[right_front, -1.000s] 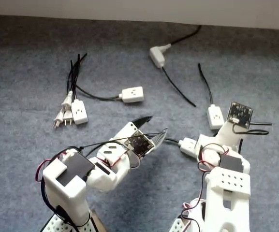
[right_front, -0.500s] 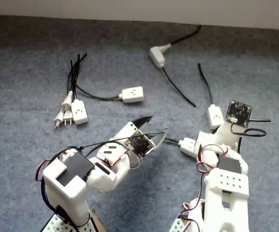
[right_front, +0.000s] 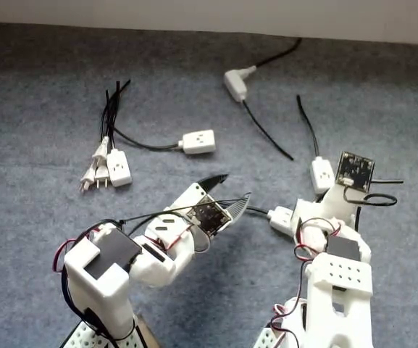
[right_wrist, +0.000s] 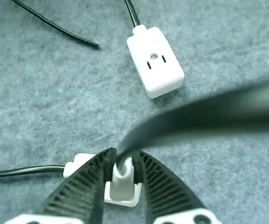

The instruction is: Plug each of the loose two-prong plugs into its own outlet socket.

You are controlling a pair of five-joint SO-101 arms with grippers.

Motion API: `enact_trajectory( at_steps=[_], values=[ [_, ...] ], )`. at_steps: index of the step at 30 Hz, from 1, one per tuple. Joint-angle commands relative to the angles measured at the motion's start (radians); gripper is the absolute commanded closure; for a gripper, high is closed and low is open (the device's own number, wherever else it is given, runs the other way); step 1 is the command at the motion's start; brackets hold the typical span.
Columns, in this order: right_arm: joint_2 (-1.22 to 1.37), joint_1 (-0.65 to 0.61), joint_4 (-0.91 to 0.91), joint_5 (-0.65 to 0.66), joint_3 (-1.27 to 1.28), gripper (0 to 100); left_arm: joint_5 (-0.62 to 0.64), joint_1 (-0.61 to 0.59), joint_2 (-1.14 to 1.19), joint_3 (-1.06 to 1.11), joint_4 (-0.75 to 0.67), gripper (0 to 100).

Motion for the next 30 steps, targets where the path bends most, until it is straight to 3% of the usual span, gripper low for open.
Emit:
enact_trajectory(
  at_steps=[1,10,30],
  values=[
    [-0.019,0.007,-0.027,0.017,0.027,99.3,-0.005,-0.007,-0.022,-0.027,0.003,79],
    [-0.019,0.051,-0.028,0.018,0.045,99.3,-0.005,-0.007,-0.022,-0.027,0.003,79],
    [-0.019,-0.007,-0.125,0.018,0.171,99.3,-0.005,-0.007,-0.022,-0.027,0.003,79]
  ],
)
